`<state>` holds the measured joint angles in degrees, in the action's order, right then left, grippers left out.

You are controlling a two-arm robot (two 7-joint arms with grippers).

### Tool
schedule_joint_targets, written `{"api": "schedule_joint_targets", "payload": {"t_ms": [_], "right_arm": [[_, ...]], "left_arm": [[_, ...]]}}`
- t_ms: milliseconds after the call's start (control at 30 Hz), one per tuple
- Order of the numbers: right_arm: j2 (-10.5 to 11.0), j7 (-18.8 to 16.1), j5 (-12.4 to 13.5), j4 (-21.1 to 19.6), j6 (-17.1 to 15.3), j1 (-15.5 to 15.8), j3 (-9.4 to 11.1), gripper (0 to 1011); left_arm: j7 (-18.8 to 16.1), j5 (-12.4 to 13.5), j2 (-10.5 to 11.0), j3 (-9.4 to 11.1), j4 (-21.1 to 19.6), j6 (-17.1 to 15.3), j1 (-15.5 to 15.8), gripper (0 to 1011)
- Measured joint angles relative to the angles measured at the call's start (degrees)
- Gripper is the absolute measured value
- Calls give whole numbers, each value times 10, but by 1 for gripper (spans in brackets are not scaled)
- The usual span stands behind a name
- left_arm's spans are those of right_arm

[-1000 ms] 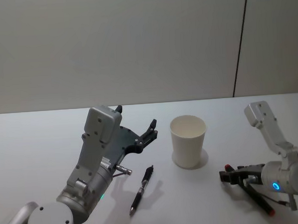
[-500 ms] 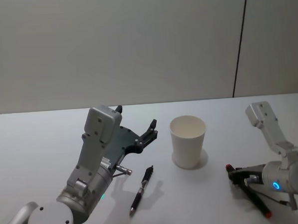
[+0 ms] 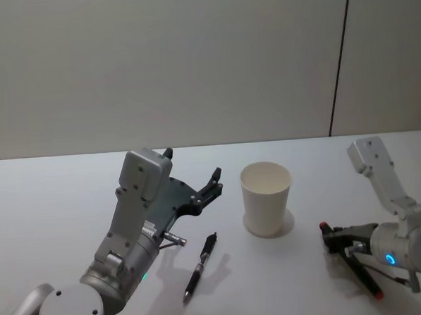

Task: Place the pen into the pen holder.

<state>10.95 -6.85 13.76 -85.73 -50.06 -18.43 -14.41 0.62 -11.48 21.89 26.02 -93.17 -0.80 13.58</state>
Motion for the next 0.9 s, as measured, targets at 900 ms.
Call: {"api": "schedule_joint_targets", "payload": {"t_ms": [900], "right_arm": [[16,6,-49,-68,194,44,-4,178]], "left_arm": [[0,0,0,0,0,0,0,1003]]}}
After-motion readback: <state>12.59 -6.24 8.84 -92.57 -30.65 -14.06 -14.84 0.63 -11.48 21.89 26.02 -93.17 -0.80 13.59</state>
